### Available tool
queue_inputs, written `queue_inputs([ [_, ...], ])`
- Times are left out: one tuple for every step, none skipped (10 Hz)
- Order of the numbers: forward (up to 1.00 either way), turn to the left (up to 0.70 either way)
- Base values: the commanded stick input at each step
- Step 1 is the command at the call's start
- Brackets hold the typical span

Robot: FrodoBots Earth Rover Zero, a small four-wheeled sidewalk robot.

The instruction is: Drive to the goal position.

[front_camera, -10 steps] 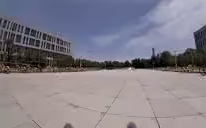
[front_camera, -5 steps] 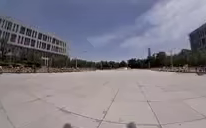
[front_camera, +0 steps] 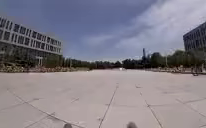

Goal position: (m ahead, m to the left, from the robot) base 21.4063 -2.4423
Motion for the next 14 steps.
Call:
queue_inputs([
  [0.45,-0.27],
  [0.45,-0.27],
  [0.45,-0.27],
  [0.45,-0.27],
  [0.45,-0.27],
  [0.45,-0.27],
  [0.45,-0.27],
  [0.45,-0.27],
  [0.45,-0.27],
  [0.45,-0.27],
  [0.45,0.0],
  [0.45,0.0],
  [0.45,0.0],
  [0.45,0.0],
])
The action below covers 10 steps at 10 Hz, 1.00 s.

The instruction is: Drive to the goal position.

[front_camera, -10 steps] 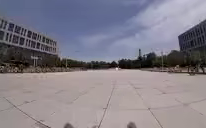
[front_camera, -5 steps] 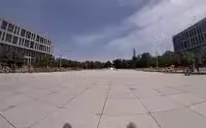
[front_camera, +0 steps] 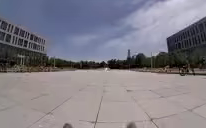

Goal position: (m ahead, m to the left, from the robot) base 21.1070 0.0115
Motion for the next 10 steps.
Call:
queue_inputs([
  [0.45,0.0],
  [0.45,0.0],
  [0.45,0.0],
  [0.45,0.0],
  [0.45,0.0],
  [0.45,0.0],
  [0.45,0.0],
  [0.45,0.0],
  [0.45,0.0],
  [0.45,0.0],
])
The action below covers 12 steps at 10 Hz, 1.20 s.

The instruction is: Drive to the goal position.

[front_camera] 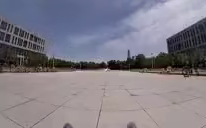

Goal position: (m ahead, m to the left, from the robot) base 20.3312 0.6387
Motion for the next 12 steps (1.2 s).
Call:
queue_inputs([
  [0.45,0.0],
  [0.45,0.0],
  [0.45,0.0],
  [0.45,0.0],
  [0.45,0.0],
  [0.45,0.0],
  [0.45,0.0],
  [0.45,0.0],
  [0.45,0.0],
  [0.45,0.0],
  [0.45,0.0],
  [0.45,0.0],
])
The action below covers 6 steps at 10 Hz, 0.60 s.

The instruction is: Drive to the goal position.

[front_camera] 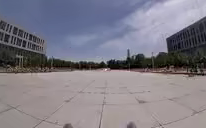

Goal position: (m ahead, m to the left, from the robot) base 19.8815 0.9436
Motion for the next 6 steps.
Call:
queue_inputs([
  [0.45,0.0],
  [0.45,0.0],
  [0.45,0.0],
  [0.45,0.0],
  [0.45,0.0],
  [0.45,0.0],
])
